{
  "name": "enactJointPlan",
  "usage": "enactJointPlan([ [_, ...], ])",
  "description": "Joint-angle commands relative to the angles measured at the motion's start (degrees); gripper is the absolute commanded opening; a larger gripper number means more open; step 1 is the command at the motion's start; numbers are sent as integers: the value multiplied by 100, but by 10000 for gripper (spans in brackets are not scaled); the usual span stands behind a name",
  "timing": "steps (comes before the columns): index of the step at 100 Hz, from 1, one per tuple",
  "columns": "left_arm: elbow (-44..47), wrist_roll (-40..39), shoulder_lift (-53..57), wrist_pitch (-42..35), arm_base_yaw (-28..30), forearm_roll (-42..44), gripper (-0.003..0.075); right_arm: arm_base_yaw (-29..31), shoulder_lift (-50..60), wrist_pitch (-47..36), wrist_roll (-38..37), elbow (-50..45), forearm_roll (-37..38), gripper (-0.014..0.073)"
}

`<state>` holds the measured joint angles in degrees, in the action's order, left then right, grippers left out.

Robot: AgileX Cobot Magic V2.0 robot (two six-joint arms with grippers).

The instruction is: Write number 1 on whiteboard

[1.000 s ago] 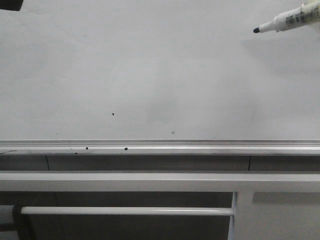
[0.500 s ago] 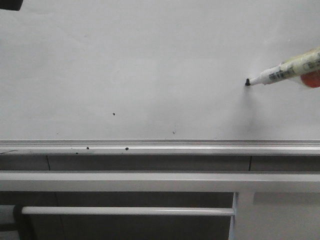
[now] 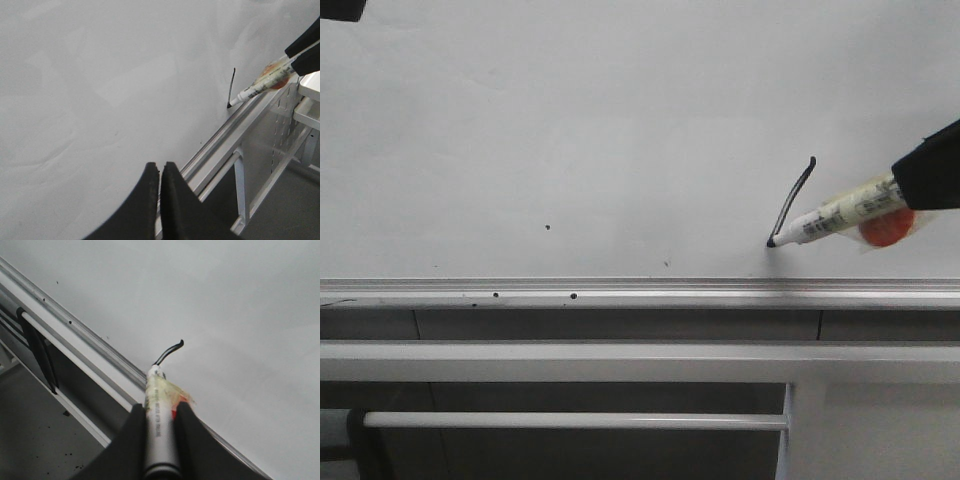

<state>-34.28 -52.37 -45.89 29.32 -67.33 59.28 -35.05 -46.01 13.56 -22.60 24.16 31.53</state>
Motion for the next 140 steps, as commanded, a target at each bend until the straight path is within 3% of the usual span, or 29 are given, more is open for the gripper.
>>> enactJointPlan([
  [1,-146,-65,44,-126,-17,184,-20,131,-109,-271,0,217,298,-43],
  [27,-146,-65,44,-126,-17,184,-20,120,-141,-540,0,217,141,-43],
  [41,-146,-65,44,-126,-17,139,-20,-72,162,-540,0,217,-465,-44],
  [60,-146,-65,44,-126,-17,121,-20,-1395,779,5,0,217,-1288,-44],
  [72,-146,-65,44,-126,-17,144,-20,-2441,890,882,0,217,-1433,-43],
  [84,-146,-65,44,-126,-17,144,-20,-2936,890,1388,0,217,-1408,-43],
  [114,-146,-53,44,-154,-17,144,-20,-2891,890,1460,0,217,-1256,-44],
  [140,-146,-9,33,-841,-17,157,-6,-2891,890,1460,-42,230,-1256,-43],
])
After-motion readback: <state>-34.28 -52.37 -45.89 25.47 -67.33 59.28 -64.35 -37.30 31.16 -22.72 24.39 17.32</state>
